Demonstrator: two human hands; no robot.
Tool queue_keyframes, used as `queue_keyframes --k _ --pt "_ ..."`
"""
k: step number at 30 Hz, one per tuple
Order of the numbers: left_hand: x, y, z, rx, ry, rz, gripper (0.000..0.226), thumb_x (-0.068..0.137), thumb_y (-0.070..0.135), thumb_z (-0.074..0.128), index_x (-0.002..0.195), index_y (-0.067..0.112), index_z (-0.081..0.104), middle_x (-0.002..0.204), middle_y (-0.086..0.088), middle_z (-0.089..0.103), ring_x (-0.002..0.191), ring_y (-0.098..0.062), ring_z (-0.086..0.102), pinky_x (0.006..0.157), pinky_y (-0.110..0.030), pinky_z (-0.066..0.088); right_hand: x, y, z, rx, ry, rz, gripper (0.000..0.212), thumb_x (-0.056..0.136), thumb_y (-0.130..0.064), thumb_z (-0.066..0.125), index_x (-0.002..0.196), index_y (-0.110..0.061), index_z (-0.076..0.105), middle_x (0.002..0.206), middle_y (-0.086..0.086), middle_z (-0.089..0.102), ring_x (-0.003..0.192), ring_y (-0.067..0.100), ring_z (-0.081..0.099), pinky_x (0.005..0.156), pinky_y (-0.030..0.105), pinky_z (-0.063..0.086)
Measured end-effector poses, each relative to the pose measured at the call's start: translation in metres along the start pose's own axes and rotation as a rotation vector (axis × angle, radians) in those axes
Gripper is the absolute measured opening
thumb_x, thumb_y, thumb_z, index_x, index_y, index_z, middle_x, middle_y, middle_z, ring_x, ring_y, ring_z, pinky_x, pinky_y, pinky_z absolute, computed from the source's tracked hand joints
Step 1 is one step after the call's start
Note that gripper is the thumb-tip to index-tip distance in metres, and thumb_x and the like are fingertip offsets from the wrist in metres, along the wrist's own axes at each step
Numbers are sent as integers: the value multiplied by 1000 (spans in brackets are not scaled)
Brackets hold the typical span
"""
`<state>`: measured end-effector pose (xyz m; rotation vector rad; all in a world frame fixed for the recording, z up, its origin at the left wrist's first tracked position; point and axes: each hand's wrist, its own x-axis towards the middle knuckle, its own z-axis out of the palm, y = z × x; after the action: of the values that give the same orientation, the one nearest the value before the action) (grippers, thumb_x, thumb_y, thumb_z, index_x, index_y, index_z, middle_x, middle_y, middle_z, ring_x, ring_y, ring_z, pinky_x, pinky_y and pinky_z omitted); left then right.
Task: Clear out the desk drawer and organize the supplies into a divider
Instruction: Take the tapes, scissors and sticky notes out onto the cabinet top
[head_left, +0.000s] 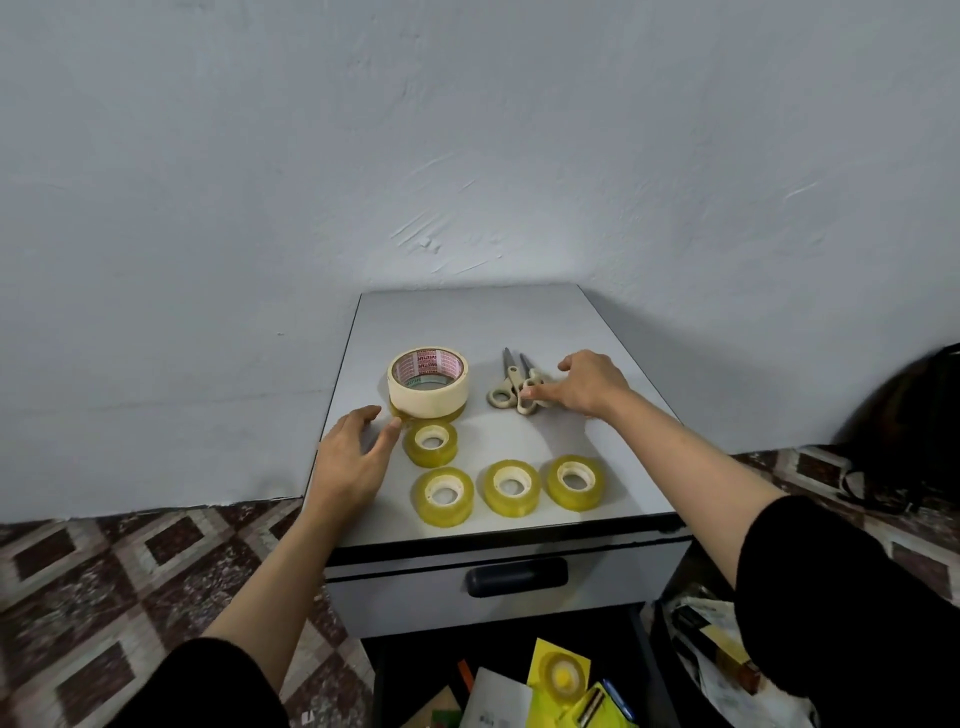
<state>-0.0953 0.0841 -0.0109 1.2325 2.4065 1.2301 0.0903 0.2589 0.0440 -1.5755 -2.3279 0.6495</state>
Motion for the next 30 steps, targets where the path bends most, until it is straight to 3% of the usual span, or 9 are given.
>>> queue_keyframes --k 3,6,11,13,16,21,24,26,30 --pt "-12 4 -6 -10 -39 -11 53 94 38 48 137 8 43 140 -11 46 127 -24 44 104 -34 34 -23 2 -11 68 105 -54 40 83 -32 68 115 -8 62 120 9 62 111 25 56 81 28 41" --pt "-33 11 -9 -39 -45 1 52 94 35 49 138 8 41 142 -11 44 129 -23 42 105 -33 32 -57 4 -16 170 203 -130 7 84 -11 62 85 -9 68 90 8 68 86 22 61 70 26 44" --pt "-71 14 -14 6 -38 25 52 95 32 49 138 5 39 142 -11 44 130 -23 41 105 -30 30 -132 10 -11 326 179 -255 5 82 -8 65 79 -7 70 65 -3 58 63 10 51 58 14 37" --pt "-86 9 -15 148 -26 73 52 95 31 49 138 2 39 140 -15 44 130 -26 39 107 -33 28 -160 17 -1 350 122 -287 4 81 -7 67 78 -7 70 58 -9 53 56 3 46 53 6 34" --pt "-114 1 -11 258 -6 148 52 96 29 48 137 0 38 138 -17 45 130 -29 37 108 -34 26 -194 41 27 381 -5 -304 12 81 -4 67 72 -12 66 56 -10 52 47 0 50 49 6 36" --pt "-176 -19 -8 167 45 154 46 95 20 51 137 5 41 134 -14 50 118 -31 49 99 -39 37 -230 96 81 307 -165 -202 23 81 -3 65 64 -18 62 54 -7 55 44 -2 52 49 7 36" --pt "-215 -54 10 204 -84 53 39 92 16 53 129 5 49 124 -15 57 113 -31 53 92 -37 40 -241 123 112 251 -237 -117 19 80 -2 65 65 -14 66 60 2 59 51 7 50 51 11 36" --pt "-234 -80 23 256 -217 4 35 90 13 56 123 3 55 122 -14 58 111 -30 54 88 -33 41 -244 137 130 216 -283 -65 9 80 -3 65 74 -6 72 64 0 61 56 8 52 58 16 40" --pt "-252 -112 46 299 -407 -32 24 86 5 59 109 1 66 108 -15 62 97 -31 59 76 -28 41 -246 154 166 120 -366 -9 9 80 -5 64 76 -8 72 82 8 69 80 21 64 75 29 49"
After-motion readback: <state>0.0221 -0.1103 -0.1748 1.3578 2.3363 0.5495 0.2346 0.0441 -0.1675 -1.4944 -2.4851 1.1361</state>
